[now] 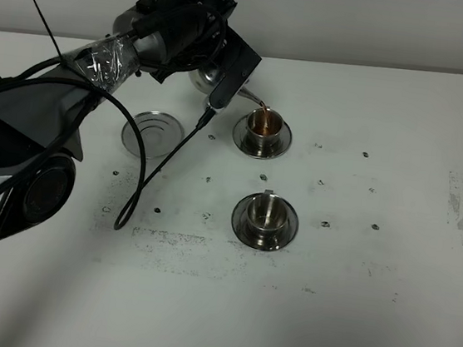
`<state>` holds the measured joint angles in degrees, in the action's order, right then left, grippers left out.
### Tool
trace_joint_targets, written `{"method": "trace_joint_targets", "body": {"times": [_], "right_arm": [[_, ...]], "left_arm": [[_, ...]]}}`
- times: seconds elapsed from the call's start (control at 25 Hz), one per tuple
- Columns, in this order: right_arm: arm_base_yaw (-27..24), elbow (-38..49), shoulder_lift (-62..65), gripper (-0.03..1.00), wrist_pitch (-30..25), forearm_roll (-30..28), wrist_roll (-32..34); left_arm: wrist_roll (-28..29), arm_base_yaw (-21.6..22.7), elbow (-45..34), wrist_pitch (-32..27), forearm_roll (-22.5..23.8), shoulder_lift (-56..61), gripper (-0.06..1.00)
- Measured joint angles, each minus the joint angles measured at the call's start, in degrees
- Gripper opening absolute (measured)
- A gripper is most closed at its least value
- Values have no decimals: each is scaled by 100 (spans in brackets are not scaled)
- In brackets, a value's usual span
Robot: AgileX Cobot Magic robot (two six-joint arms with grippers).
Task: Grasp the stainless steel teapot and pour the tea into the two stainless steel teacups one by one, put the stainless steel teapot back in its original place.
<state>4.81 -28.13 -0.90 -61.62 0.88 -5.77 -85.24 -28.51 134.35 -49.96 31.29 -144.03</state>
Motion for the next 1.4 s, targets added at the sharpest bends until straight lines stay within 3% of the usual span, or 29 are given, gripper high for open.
{"method": "trace_joint_targets", "body": {"times": [1.4], "right_arm": [[0,0,0,59,0,0,0]], "left_arm": [[224,-56,-230,360,397,-11,18]]}}
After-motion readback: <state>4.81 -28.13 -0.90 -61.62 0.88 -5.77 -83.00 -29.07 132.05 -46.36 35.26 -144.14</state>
